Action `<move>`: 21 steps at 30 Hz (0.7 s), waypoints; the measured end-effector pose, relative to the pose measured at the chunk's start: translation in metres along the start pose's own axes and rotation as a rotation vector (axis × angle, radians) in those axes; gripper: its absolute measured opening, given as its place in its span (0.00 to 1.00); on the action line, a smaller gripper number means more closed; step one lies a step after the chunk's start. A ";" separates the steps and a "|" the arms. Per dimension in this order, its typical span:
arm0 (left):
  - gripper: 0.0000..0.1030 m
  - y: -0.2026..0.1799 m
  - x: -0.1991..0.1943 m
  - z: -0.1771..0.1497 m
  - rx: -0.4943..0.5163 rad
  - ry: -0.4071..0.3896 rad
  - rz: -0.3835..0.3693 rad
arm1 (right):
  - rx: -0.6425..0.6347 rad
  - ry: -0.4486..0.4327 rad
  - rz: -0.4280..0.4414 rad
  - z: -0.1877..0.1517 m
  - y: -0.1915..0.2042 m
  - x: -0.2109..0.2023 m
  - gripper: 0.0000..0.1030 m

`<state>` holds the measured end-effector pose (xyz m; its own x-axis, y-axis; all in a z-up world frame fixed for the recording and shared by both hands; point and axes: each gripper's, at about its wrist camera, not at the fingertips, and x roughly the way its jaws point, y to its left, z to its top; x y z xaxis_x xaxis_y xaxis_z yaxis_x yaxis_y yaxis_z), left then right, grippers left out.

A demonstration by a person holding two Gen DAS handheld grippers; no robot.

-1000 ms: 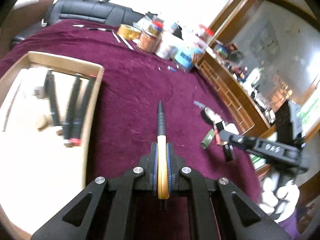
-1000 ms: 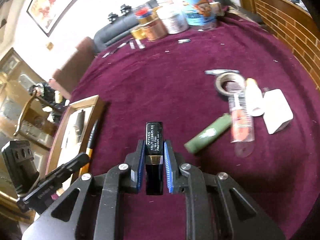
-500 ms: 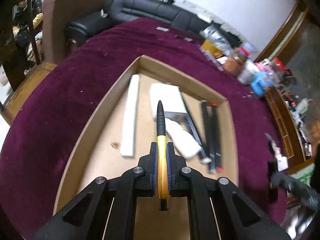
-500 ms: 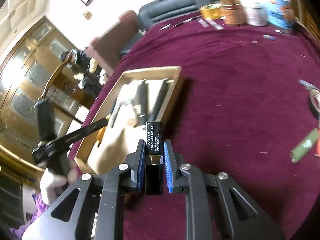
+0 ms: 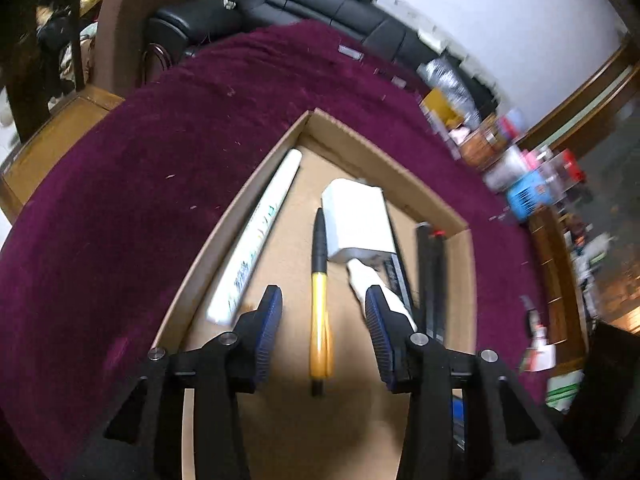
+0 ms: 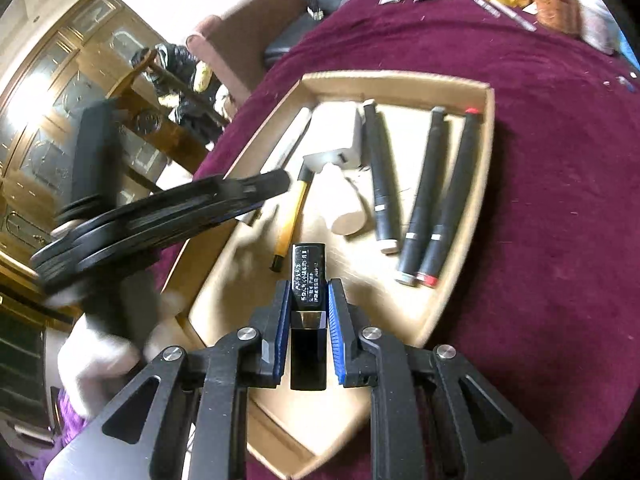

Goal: Organize rigid objects
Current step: 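Carry the yellow pen and black lipstick tube into the tray and open both tools, then grasp the clear package with the red item using the right tool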

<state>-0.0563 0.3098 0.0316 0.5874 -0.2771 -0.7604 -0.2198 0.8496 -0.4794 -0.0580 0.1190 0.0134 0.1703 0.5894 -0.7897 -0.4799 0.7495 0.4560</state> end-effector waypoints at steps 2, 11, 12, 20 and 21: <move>0.46 0.005 -0.023 -0.010 -0.001 -0.056 -0.020 | -0.006 0.020 -0.013 0.006 0.003 0.014 0.15; 0.54 0.023 -0.075 -0.034 -0.022 -0.172 -0.037 | -0.022 0.046 -0.058 0.027 0.018 0.048 0.18; 0.54 0.024 -0.076 -0.034 -0.025 -0.172 -0.044 | -0.018 0.032 -0.047 0.028 0.018 0.043 0.18; 0.57 -0.013 -0.078 -0.057 0.055 -0.152 -0.146 | -0.085 -0.242 -0.163 -0.007 0.001 -0.056 0.22; 0.57 -0.022 -0.077 -0.062 0.081 -0.145 -0.166 | -0.108 -0.337 -0.249 -0.020 -0.007 -0.082 0.23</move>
<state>-0.1451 0.2847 0.0740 0.7177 -0.3531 -0.6002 -0.0515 0.8326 -0.5515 -0.0861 0.0593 0.0670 0.5550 0.4735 -0.6839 -0.4729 0.8560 0.2088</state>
